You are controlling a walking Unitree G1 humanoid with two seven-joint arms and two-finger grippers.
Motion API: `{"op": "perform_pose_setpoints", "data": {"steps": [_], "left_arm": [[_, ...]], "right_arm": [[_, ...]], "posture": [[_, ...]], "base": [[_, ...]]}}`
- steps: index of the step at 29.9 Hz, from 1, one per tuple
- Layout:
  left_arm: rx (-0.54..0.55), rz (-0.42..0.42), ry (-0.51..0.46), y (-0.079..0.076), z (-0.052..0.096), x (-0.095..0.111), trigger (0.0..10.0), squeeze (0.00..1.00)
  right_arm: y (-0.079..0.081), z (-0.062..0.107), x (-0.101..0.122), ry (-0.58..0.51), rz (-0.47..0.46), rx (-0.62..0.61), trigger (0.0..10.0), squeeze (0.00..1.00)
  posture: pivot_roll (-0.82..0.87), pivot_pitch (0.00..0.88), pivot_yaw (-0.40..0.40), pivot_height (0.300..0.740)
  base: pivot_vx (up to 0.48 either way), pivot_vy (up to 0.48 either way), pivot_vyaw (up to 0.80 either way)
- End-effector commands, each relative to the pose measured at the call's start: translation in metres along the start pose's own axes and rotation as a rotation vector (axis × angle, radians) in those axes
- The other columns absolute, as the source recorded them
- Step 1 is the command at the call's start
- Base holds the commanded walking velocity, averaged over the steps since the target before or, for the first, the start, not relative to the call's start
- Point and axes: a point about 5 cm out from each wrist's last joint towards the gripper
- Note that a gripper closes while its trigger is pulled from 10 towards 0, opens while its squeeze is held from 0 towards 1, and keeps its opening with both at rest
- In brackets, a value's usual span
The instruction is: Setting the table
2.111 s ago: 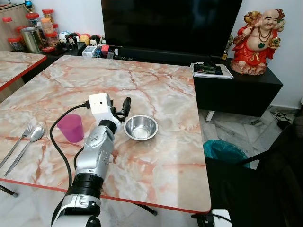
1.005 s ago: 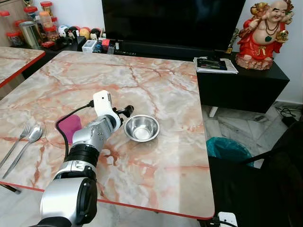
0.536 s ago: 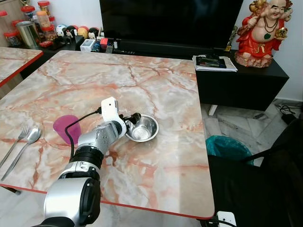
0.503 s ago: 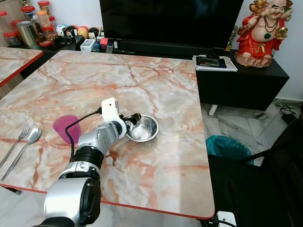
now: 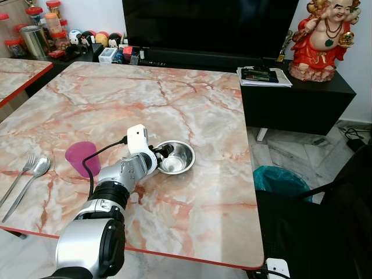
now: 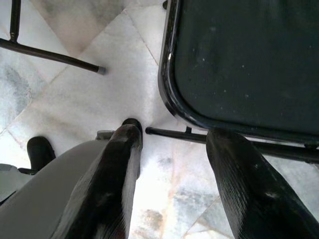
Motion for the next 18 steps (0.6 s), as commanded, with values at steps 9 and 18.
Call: {"op": "perform_pose_setpoints", "data": {"steps": [9, 18], "left_arm": [[0.006, -0.033, 0.022, 0.0005, -0.0007, -0.0028, 0.0, 0.00], [0.010, -0.042, 0.024, 0.0017, -0.0008, -0.0030, 0.0, 0.00]], "right_arm": [[0.0051, -0.0013, 0.0050, -0.015, -0.011, 0.006, 10.0, 0.00], [0.0078, -0.0019, 0.0073, -0.021, -0.011, 0.011, 10.0, 0.00]], "posture": [[-0.10, 0.000, -0.016, 0.740], [-0.10, 0.000, -0.014, 0.740]], "base": [[0.000, 0.000, 0.00], [0.000, 0.000, 0.00]]}}
Point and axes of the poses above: a point about 5 cm out from each wrist's last joint towards the gripper, its own z axis pointing back from the gripper into the wrist, its own x axis along the axis of the wrist's last joint, y = z × x, and after that the axes turned 6 degrees about -z, right-handed
